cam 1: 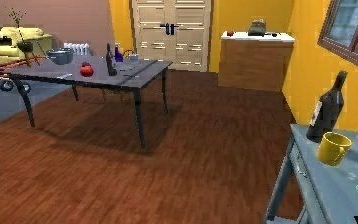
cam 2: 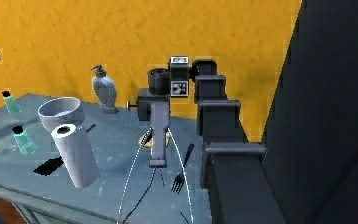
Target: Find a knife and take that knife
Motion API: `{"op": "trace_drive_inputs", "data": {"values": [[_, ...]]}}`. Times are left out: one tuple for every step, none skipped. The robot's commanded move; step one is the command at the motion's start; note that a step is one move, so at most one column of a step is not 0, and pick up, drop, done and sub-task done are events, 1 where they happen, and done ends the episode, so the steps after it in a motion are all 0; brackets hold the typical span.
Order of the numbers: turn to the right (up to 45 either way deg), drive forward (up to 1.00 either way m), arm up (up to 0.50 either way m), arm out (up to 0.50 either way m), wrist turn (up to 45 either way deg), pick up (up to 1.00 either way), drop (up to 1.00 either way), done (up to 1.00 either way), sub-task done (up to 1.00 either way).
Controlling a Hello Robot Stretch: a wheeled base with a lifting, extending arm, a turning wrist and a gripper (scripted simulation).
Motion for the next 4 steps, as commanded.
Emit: {"op": "trace_drive_inputs", "data": {"values": [[0.0, 0.0, 0.0, 0.0, 45.0, 0.0, 0.0, 0.0, 0.0], [0.0, 0.0, 0.0, 0.0, 45.0, 0.0, 0.0, 0.0, 0.0], [0.0, 0.0, 0.0, 0.0, 45.0, 0.0, 0.0, 0.0, 0.0], [0.0, 0.0, 0.0, 0.0, 15.0, 0.0, 0.0, 0.0, 0.0]]}}
